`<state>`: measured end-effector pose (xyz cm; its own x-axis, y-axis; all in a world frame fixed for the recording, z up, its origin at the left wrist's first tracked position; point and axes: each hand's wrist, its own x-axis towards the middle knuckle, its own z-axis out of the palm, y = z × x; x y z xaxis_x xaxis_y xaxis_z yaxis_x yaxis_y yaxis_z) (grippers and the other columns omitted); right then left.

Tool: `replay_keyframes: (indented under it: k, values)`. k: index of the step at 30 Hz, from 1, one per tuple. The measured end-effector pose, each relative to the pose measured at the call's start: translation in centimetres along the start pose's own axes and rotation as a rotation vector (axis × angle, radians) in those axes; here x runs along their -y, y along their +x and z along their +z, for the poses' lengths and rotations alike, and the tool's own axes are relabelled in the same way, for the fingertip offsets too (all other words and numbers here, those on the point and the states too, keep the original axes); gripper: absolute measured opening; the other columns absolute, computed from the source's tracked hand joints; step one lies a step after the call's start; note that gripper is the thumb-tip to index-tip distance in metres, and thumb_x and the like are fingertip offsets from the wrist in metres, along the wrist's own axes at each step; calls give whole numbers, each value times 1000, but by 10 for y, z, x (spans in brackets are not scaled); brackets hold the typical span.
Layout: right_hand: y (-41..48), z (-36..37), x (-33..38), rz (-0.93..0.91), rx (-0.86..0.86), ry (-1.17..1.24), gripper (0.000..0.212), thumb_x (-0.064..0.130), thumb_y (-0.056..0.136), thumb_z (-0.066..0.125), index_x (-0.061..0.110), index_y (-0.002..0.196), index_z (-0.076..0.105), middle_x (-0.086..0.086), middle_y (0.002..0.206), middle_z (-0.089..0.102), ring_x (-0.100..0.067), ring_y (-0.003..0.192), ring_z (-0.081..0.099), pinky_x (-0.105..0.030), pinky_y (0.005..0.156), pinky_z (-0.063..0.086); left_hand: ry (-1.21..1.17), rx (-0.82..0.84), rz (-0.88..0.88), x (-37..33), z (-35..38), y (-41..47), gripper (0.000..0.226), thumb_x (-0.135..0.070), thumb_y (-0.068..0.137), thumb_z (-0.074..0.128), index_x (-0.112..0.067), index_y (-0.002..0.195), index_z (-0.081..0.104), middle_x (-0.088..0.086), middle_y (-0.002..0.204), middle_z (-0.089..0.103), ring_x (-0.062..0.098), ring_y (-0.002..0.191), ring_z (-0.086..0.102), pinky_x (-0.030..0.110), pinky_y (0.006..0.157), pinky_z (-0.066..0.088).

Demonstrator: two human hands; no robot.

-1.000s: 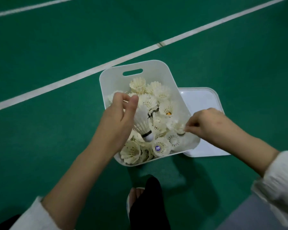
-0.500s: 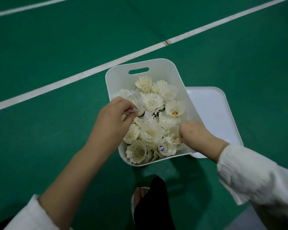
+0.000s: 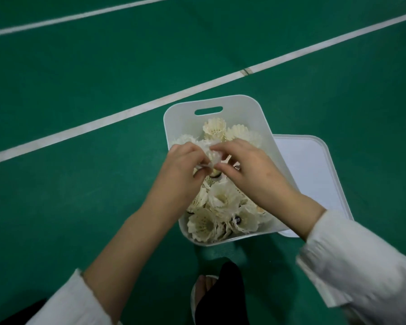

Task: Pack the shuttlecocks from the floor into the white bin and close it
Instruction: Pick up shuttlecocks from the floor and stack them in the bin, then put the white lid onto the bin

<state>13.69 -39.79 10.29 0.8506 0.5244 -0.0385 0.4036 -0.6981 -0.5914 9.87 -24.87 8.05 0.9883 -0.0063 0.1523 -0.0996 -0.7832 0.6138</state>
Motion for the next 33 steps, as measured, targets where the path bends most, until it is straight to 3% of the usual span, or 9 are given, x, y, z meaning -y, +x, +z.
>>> replay_keyframes:
  k: [5, 8, 12, 14, 16, 19, 23, 27, 33]
  values:
    - [13, 11, -11, -6, -117, 52, 15, 22, 87, 61, 20, 102, 61, 5, 92, 57, -11, 85, 58, -32, 81, 50, -35, 6, 5, 8, -1, 13, 3, -15, 83, 66, -14, 84, 69, -9, 91, 54, 11, 94, 44, 8, 76, 27]
    - [21, 14, -22, 34, -115, 6, 7, 22, 86, 62, 15, 87, 64, -1, 87, 62, -17, 83, 60, -35, 79, 51, -49, 24, 6, 12, -2, 16, 19, -19, 84, 64, -18, 103, 66, -10, 107, 51, 7, 106, 43, 13, 92, 27]
    - [31, 23, -39, 164, -9, -115, 11, 23, 86, 63, 12, 87, 68, 0, 83, 64, -16, 79, 58, -25, 70, 43, -2, -167, -298, 32, -6, 11, 35, -33, 92, 50, -17, 123, 48, -3, 108, 52, 19, 100, 51, 33, 88, 43]
    - [33, 36, -45, 201, 107, -183, 12, 21, 86, 62, 11, 90, 68, -1, 81, 63, -15, 76, 56, -24, 69, 41, 127, -15, -535, 46, -1, 9, 46, -46, 94, 40, -13, 125, 43, 8, 105, 60, 25, 91, 55, 34, 75, 41]
    - [36, 51, -48, 237, 192, -208, 13, 15, 87, 59, 9, 92, 69, -3, 80, 62, -17, 74, 56, -25, 67, 42, 213, 132, -578, 55, 9, 3, 46, -49, 93, 37, -13, 120, 47, 9, 98, 64, 26, 84, 58, 33, 68, 44]
    - [46, 59, -49, 296, 261, -144, 12, 11, 88, 58, 8, 91, 70, -4, 81, 64, -19, 78, 59, -27, 69, 45, 222, 76, -471, 58, 21, 0, 29, -35, 95, 40, -9, 102, 51, 10, 83, 64, 27, 69, 58, 35, 58, 46]
    - [51, 46, -44, 322, 416, -161, 30, 17, 87, 61, 15, 117, 62, -8, 118, 63, -22, 105, 59, -30, 87, 47, 204, 3, -436, 60, 25, 0, 22, -25, 95, 39, -7, 87, 48, 12, 72, 59, 29, 61, 53, 36, 51, 40]
    - [32, 20, -34, 217, 147, -86, 35, 28, 92, 52, 22, 127, 53, -1, 115, 63, -17, 96, 61, -32, 86, 50, 282, -3, -430, 67, 20, -9, 22, -25, 95, 37, -8, 84, 46, 11, 70, 56, 31, 62, 52, 36, 53, 39]
    - [9, -21, -63, 179, -356, 6, 25, 19, 92, 49, 16, 115, 59, 1, 103, 59, -12, 84, 53, -26, 77, 41, 369, -16, -480, 81, 3, -22, 23, -26, 93, 40, -7, 82, 47, 8, 67, 53, 29, 59, 49, 33, 51, 37]
